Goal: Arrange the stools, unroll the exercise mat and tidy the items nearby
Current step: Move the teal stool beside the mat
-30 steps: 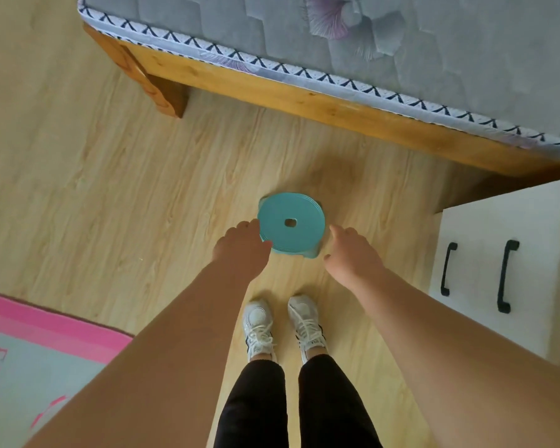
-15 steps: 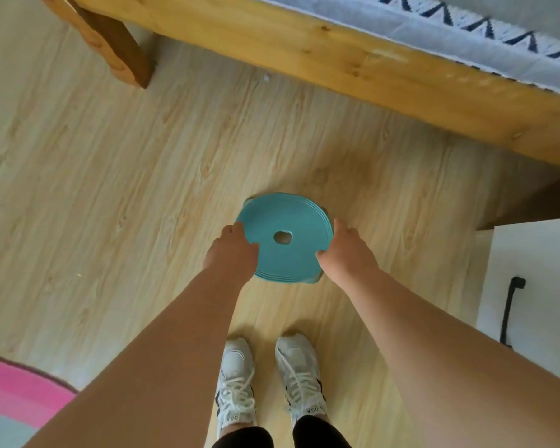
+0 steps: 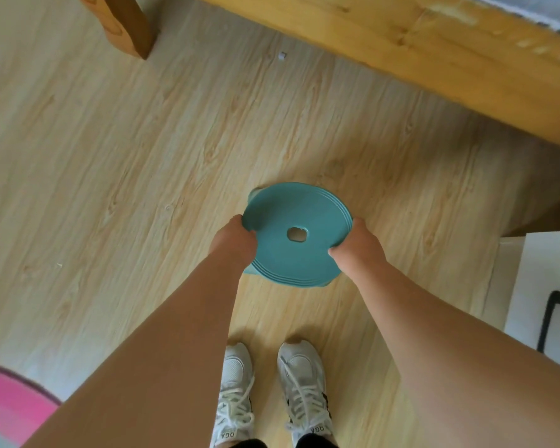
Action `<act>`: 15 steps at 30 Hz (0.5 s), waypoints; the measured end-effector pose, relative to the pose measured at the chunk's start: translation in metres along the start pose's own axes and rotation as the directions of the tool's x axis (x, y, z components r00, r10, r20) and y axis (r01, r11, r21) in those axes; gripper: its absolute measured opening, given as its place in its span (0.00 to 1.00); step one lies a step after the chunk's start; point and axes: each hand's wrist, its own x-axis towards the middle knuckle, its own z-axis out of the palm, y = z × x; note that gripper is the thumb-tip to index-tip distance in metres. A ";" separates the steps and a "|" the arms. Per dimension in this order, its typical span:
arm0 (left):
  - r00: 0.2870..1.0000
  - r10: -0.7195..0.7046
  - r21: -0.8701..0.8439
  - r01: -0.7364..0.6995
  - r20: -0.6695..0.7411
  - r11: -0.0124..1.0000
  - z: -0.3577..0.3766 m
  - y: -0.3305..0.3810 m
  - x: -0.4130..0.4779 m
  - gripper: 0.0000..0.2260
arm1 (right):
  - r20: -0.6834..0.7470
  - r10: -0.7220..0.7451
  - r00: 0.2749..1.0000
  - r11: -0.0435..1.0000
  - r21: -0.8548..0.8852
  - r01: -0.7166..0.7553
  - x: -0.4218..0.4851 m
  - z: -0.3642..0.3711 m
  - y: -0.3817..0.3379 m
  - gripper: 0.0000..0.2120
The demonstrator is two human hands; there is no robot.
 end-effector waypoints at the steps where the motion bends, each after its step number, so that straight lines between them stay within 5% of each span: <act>1: 1.000 0.007 -0.031 -0.007 -0.001 0.999 -0.001 -0.003 -0.001 0.16 | -0.007 -0.007 1.000 1.000 0.000 0.007 -0.001 0.000 0.000 0.22; 15: 0.946 -0.266 -0.510 0.139 -0.187 0.849 -0.065 -0.126 -0.069 0.18 | 0.076 -0.368 0.927 0.884 -0.281 0.374 -0.080 0.030 -0.116 0.22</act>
